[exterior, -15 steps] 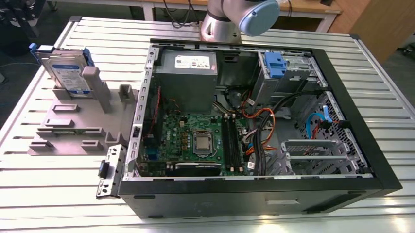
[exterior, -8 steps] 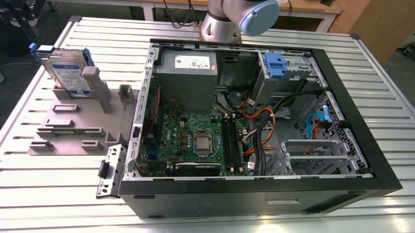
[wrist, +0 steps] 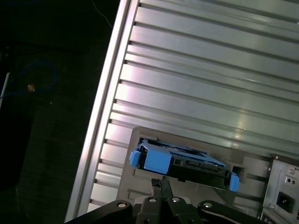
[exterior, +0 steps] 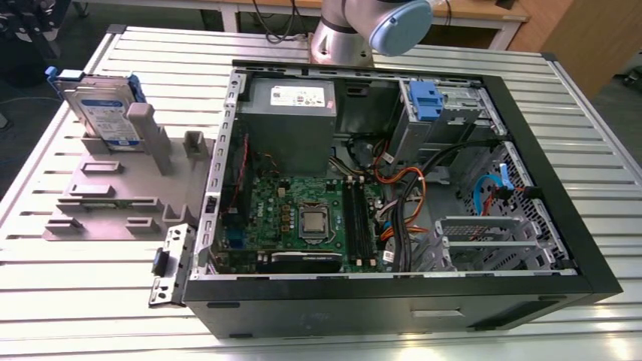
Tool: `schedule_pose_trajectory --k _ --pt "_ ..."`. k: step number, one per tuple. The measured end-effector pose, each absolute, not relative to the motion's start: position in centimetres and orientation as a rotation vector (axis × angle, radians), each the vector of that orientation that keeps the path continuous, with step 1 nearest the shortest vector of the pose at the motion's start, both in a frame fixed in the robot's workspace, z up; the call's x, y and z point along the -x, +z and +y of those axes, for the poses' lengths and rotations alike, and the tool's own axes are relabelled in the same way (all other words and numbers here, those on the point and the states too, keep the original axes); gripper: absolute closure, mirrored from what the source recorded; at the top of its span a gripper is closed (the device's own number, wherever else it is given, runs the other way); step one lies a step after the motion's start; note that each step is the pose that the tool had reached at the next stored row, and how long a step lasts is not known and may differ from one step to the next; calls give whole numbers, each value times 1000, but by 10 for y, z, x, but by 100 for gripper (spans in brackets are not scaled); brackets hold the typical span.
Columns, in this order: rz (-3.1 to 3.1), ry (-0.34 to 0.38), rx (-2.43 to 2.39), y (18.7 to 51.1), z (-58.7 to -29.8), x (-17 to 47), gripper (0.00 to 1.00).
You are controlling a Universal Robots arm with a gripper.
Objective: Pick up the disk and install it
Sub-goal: 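Pick up the disk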
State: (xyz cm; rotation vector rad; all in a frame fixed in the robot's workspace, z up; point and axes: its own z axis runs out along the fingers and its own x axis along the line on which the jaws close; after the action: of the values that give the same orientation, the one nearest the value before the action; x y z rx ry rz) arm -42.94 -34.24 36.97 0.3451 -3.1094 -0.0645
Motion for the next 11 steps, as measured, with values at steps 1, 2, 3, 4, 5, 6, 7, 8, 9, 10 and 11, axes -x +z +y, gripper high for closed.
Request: schedule_pose_trajectory --k 1,2,3,4,5,6,7,8,9,10,11 --pt "-3109 -65 -348 370 -342 429 89" --pt "-3109 -65 -350 370 -342 429 89" --pt "-3108 -65 -353 370 -342 429 89" --pt "-3108 -64 -356 370 -342 429 89" --pt "-3108 -64 -358 370 -342 429 89" --pt "-3107 -64 -360 370 -342 429 89" --pt "-3107 -64 -363 370 -342 429 89" --pt "-3107 -64 -365 370 -342 429 89" --pt "-3107 -64 -367 370 -342 429 89" --pt "-3106 -64 -370 370 -342 429 89" --pt "-3106 -64 -373 370 -342 429 89"
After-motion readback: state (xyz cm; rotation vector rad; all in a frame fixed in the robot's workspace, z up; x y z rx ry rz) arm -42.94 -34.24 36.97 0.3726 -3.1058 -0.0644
